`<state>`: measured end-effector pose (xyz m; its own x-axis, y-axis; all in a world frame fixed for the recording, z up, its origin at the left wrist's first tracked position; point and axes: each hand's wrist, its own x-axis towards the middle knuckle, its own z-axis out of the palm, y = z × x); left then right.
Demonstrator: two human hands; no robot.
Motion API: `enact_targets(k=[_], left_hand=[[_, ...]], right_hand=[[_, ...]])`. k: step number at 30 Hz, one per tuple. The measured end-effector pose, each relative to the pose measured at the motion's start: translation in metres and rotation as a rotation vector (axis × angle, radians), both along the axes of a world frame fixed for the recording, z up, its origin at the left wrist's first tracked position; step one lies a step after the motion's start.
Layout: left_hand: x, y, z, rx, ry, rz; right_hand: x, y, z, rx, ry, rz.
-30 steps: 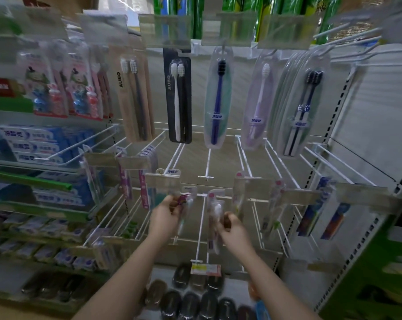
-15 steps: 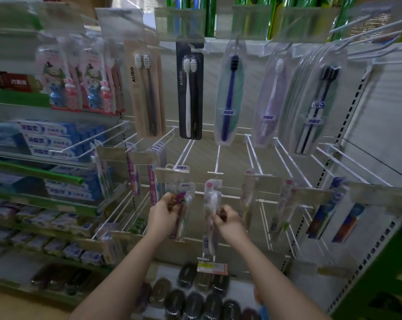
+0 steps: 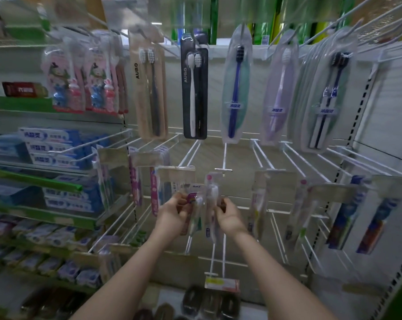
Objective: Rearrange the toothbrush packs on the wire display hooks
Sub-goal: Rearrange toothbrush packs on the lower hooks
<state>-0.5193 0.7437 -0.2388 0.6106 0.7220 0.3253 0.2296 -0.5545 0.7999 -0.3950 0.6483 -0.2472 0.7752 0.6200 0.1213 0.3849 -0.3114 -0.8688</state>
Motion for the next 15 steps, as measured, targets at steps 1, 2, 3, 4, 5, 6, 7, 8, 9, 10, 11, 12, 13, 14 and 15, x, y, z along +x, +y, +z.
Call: enact_targets(k=[1,2,3,4,5,6,7,8,9,10,11,12,13,14,15], left_hand=[[0.0,0.001,-0.002,0.008,-0.007,-0.002],[0.0,0.003,-0.004,0.01,-0.015,0.0],[0.0,0.004,-0.006,0.013,-0.019,0.006],[0.0,0.006,-0.007,0.015,-0.024,0.012],[0.0,0.007,-0.008,0.018,-0.022,0.016],[0.001,0.007,-0.007,0.015,-0.027,0.016],[0.001,0.007,-0.007,0.004,-0.031,0.013],[0.002,0.007,-0.005,-0.01,-0.043,0.009],[0.003,0.007,-0.004,-0.022,-0.057,0.007],[0.004,0.007,-0.004,-0.031,-0.07,0.003],[0.004,0.007,-0.003,-0.039,-0.074,-0.003],[0.004,0.006,-0.003,-0.046,-0.07,-0.009],[0.005,0.006,-0.003,-0.05,-0.065,-0.014],[0.005,0.007,-0.004,-0.044,-0.061,-0.016],[0.005,0.007,-0.005,-0.034,-0.06,-0.017]], right_hand=[[0.001,0.003,0.0,0.02,-0.022,-0.014],[0.002,0.004,0.0,0.041,-0.044,-0.031],[0.002,0.005,0.001,0.071,-0.062,-0.044],[0.002,0.007,0.001,0.102,-0.07,-0.055],[0.002,0.007,0.001,0.132,-0.071,-0.064],[0.003,0.008,0.001,0.151,-0.067,-0.076],[0.003,0.008,0.0,0.164,-0.06,-0.085],[0.004,0.008,-0.001,0.173,-0.046,-0.095],[0.005,0.007,-0.004,0.179,-0.034,-0.105],[0.006,0.006,-0.006,0.177,-0.027,-0.115],[0.007,0.005,-0.009,0.172,-0.024,-0.123],[0.007,0.004,-0.012,0.167,-0.014,-0.125],[0.008,0.002,-0.014,0.164,-0.006,-0.122],[0.007,0.002,-0.014,0.163,-0.003,-0.118],[0.007,0.0,-0.014,0.166,-0.001,-0.112]])
